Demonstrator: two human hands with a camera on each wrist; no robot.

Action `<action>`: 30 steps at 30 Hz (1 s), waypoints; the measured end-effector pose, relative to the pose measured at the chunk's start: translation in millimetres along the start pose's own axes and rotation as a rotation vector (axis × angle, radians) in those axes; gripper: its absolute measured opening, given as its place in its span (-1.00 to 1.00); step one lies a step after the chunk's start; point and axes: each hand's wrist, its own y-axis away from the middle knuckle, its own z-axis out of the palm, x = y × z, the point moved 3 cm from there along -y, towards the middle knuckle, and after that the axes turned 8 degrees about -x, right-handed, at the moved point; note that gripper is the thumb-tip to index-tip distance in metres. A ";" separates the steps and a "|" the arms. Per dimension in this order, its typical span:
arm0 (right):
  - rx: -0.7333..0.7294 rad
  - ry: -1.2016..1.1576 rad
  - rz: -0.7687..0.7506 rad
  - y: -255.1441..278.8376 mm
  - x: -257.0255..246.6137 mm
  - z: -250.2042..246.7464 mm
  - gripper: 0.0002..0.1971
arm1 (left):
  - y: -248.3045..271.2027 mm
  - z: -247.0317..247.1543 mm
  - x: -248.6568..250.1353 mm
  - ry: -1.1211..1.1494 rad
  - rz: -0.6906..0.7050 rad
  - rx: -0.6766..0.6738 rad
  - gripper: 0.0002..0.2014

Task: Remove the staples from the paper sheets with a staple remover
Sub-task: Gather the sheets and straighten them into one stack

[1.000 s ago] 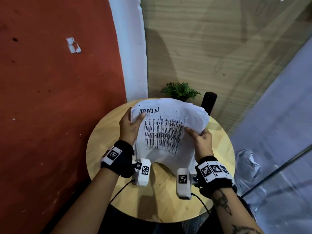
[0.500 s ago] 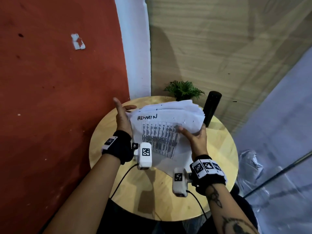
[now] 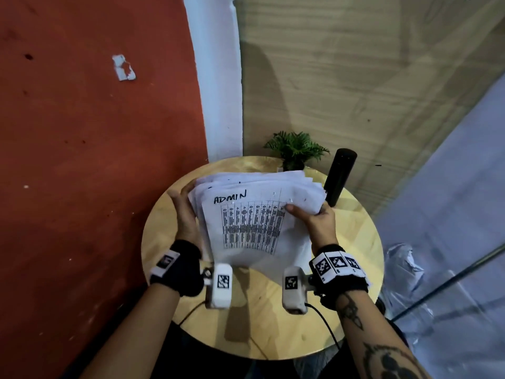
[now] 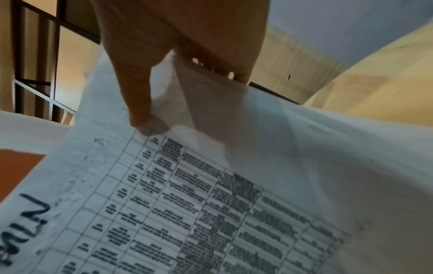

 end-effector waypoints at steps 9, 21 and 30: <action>0.098 0.218 -0.167 32.2 1.0 14.9 -0.31 | 6.5 6.6 -10.2 -0.248 0.225 0.184 -0.41; -0.106 0.252 -0.194 16.4 -19.9 15.6 -0.48 | -42.5 9.1 5.6 -0.242 0.039 0.139 -0.84; 0.023 1.014 -0.628 23.7 -51.0 23.9 -0.03 | -34.2 13.8 10.8 -0.350 0.054 0.121 -0.55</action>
